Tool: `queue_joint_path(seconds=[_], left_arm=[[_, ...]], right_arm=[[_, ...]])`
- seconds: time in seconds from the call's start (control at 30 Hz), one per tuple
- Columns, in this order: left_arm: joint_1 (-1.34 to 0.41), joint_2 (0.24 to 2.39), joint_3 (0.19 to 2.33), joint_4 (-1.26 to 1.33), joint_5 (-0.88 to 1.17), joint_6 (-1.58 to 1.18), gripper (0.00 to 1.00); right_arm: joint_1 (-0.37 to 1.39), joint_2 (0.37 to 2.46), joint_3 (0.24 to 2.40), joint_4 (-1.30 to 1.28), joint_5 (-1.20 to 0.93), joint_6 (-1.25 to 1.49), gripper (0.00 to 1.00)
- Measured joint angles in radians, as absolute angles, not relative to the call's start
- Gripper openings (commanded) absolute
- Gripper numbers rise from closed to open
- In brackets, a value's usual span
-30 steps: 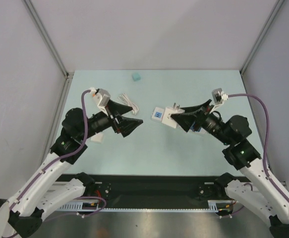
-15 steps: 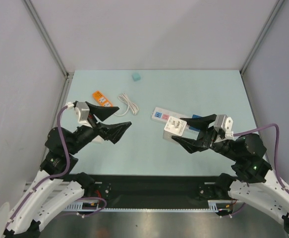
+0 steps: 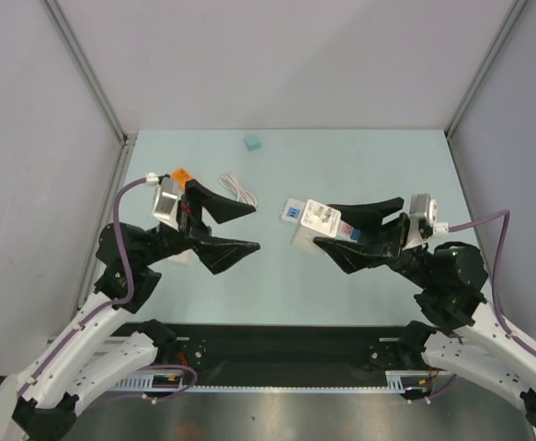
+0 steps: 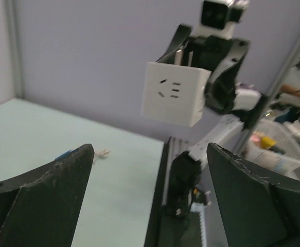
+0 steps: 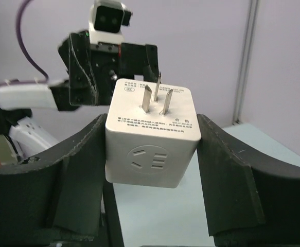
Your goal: Insert the plug
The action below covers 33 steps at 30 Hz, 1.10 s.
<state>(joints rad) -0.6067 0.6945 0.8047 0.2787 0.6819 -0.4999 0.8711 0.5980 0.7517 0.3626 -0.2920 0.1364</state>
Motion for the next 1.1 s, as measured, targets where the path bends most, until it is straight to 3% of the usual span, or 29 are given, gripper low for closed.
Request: queue_joint_path(seconds=[0.17,0.43,0.7,1.1], left_arm=[[-0.606,0.770,0.809,0.606,0.738,-0.749,0.97],[-0.606,0.888,0.818,1.047,0.653,-1.050,0.94],[-0.609,0.915,0.822,1.107,0.560,-1.062,0.95],[-0.646,0.940,0.821,1.099,0.414,-1.003,0.93]], right_arm=[[0.871,0.739,0.748,0.702,-0.285,0.311,0.00],[0.874,0.962,0.797,1.081,-0.254,0.456,0.00],[0.878,1.095,0.900,1.252,-0.224,0.487,0.00],[0.893,1.207,0.936,1.294,-0.187,0.467,0.00]])
